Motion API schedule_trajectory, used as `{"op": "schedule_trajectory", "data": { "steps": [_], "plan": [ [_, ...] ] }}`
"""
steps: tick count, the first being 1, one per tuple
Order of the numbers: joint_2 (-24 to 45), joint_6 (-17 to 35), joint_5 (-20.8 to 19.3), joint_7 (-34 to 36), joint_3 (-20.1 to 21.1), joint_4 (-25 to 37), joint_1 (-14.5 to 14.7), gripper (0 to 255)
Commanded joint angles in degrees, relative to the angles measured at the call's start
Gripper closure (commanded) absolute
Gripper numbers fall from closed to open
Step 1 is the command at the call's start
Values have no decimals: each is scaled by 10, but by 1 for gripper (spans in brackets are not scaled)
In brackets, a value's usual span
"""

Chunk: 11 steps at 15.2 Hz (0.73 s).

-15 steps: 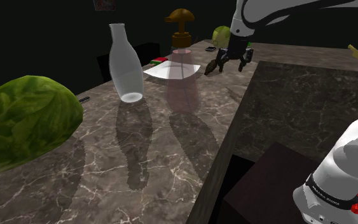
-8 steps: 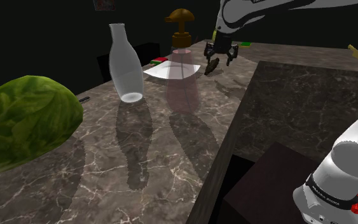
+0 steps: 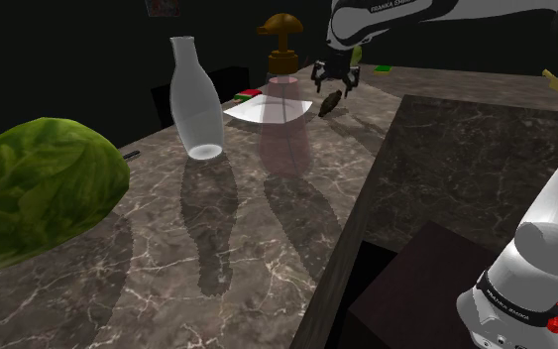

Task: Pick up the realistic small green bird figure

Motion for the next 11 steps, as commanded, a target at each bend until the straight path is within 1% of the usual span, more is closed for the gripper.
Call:
{"op": "schedule_trajectory", "data": {
  "steps": [1, 4, 6, 7, 11],
  "plan": [
    [2, 14, -2, 4, -1, -12, 0, 0],
    [2, 37, -3, 8, -1, -34, -1, 0],
    [3, 41, -4, 9, -1, -38, -1, 0],
    [3, 41, -4, 9, -1, -38, -1, 255],
    [2, 41, -4, 9, -1, -38, -1, 255]
  ]
}}
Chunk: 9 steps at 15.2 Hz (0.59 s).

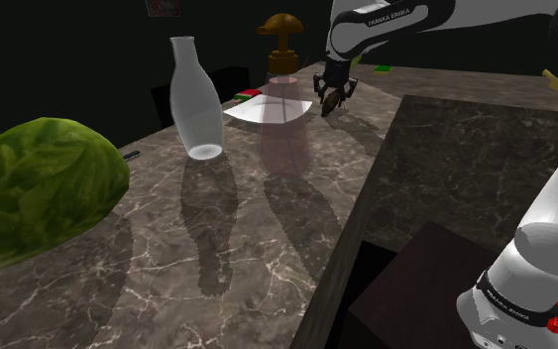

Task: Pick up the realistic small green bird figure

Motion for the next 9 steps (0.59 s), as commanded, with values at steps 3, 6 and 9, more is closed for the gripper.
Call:
{"op": "schedule_trajectory", "data": {
  "steps": [3, 6, 9],
  "plan": [
    [0, 0, 0, 0, 0, 0, 0, 255],
    [0, -7, 1, -1, 0, 7, 0, 255],
    [-1, -30, 2, -5, 0, 30, 0, 255]
  ]
}}
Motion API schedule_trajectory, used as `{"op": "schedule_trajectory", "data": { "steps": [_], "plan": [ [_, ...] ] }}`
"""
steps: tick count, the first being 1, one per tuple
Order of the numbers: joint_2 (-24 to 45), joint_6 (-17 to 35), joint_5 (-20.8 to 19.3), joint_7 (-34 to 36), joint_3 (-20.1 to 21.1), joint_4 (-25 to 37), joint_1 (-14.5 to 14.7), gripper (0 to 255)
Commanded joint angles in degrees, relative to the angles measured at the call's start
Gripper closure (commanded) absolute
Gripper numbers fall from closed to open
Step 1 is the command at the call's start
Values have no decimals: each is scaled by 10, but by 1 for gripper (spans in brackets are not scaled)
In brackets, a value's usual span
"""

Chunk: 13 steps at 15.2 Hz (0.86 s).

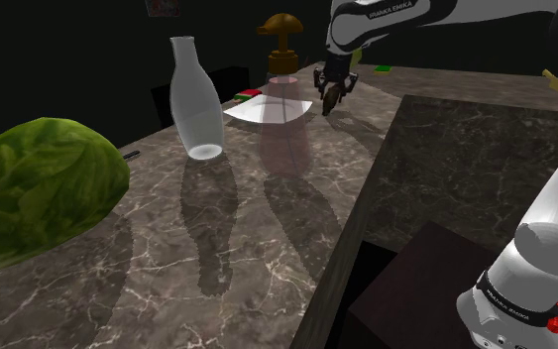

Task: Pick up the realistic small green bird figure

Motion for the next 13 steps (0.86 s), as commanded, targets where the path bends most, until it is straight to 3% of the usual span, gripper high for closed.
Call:
{"op": "schedule_trajectory", "data": {
  "steps": [1, 13],
  "plan": [
    [0, -14, 1, -3, 0, 14, 0, 255],
    [9, -94, 5, -14, 1, 103, 1, 255]
  ]
}}
